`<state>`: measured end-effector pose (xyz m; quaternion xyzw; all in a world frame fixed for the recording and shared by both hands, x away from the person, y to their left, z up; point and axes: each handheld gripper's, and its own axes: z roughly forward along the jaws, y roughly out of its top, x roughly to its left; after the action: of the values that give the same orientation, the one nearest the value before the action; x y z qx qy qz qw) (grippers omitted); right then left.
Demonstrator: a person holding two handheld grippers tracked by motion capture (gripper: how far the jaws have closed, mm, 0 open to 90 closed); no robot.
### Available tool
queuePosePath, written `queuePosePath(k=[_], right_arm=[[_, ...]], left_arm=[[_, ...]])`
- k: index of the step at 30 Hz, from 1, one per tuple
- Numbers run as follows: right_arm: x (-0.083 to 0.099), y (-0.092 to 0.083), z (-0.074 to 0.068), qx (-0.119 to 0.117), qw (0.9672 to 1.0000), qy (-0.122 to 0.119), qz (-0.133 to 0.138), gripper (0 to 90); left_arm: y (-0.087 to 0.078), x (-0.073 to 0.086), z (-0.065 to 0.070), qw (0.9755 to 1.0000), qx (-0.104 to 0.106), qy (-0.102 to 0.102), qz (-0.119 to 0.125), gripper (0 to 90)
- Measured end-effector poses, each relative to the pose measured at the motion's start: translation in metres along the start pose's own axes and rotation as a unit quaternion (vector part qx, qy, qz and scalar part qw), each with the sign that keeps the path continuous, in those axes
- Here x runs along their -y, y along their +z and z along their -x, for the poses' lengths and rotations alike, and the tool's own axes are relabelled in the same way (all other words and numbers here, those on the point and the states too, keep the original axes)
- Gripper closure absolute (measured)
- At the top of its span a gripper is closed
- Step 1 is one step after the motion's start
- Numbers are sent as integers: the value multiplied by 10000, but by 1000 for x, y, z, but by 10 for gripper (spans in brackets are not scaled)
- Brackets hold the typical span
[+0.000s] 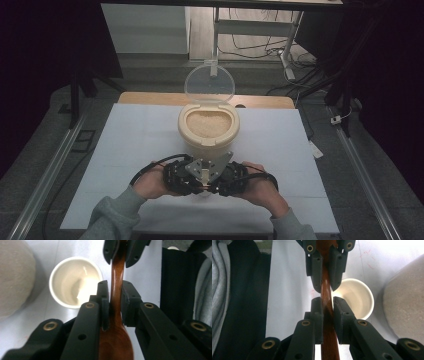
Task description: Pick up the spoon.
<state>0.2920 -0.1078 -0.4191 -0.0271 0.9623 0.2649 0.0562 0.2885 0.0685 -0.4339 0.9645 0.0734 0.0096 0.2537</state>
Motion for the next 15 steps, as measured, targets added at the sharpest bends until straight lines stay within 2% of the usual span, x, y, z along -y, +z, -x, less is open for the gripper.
queuePosePath(k=[6, 9, 12, 15], right_arm=[[3, -1, 2, 26, 9999, 77, 93, 769], [6, -8, 5, 159, 9990, 316, 273, 734], [12, -18, 10, 357, 9947, 663, 695, 652], [18, -29, 14, 693, 9866, 994, 1093, 574]], left_arm=[[2, 0, -1, 10000, 5, -27, 38, 800], [0, 2, -2, 9998, -128, -108, 103, 802], [-3, 4, -5, 9992, -250, -202, 225, 802], [-6, 5, -7, 9981, -395, -266, 379, 803]])
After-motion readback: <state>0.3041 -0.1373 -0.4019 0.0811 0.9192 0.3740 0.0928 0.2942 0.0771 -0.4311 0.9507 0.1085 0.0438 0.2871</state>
